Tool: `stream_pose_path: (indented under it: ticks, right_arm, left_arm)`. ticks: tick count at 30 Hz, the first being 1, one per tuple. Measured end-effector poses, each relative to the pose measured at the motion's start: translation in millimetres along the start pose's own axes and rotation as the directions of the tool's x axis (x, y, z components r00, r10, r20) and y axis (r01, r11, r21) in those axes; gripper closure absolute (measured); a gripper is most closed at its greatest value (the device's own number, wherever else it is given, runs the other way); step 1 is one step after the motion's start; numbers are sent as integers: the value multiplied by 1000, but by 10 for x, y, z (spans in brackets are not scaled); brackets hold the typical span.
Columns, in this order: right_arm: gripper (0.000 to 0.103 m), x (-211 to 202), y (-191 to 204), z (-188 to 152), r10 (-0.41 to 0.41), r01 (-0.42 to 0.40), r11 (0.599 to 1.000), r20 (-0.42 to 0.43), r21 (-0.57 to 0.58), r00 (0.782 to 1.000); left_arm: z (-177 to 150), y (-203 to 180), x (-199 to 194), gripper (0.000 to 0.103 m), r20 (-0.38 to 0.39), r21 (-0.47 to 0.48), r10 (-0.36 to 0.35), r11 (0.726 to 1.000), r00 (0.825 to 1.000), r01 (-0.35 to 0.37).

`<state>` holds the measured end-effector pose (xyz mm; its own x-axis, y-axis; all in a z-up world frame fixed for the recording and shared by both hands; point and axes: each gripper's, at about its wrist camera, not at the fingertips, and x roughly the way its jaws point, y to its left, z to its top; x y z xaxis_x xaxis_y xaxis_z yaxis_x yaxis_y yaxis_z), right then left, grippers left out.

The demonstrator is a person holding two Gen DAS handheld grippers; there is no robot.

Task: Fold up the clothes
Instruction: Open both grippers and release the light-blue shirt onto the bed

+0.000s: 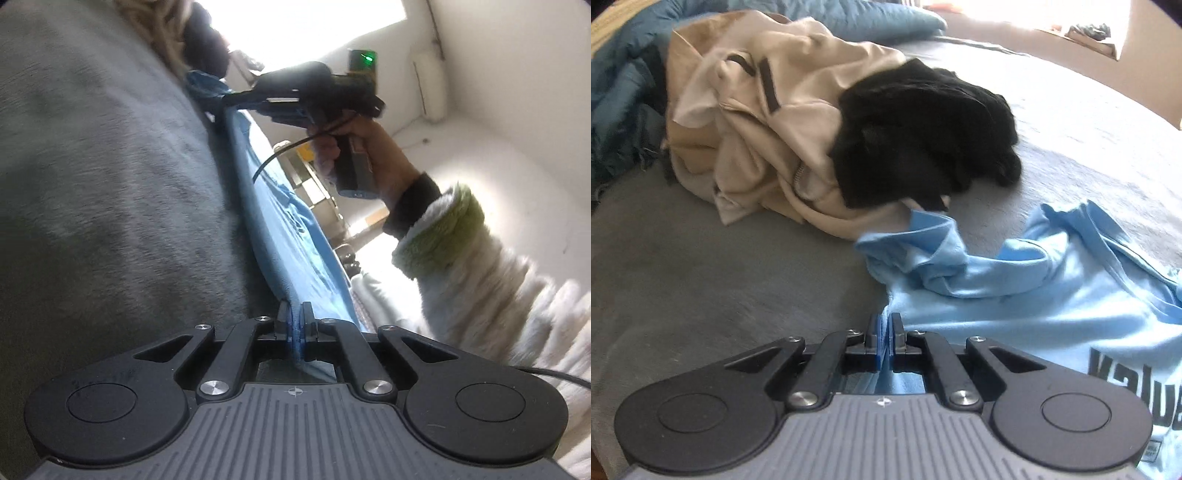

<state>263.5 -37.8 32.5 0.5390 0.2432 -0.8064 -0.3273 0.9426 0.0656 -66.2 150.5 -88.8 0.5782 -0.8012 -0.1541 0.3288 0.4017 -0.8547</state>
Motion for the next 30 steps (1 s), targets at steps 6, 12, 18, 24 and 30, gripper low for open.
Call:
stream_pose_path:
  ticks: [6, 12, 18, 24, 30]
  right_arm:
    - [98, 324, 80, -101, 36, -35, 999, -23, 11, 999]
    - [70, 109, -120, -152, 73, -77, 987, 36, 138, 997]
    - [66, -1288, -709, -647, 58, -108, 970, 229, 217, 972]
    - [48, -2614, -1607, -1933, -98, -44, 919, 335, 391, 937]
    - [47, -3042, -2447, -3563, -220, -45, 699, 274, 714, 936]
  left_arm:
    - [-42, -17, 8, 102, -34, 24, 96, 995, 995, -95]
    - [-115, -166, 86, 97, 0, 136, 180, 974, 984, -178]
    - [-138, -242, 24, 97, 23, 133, 213, 968, 977, -214]
    - [-224, -413, -37, 97, 61, 188, 320, 927, 945, -326]
    - [-259, -702, 6, 94, 140, 308, 483, 809, 864, -502]
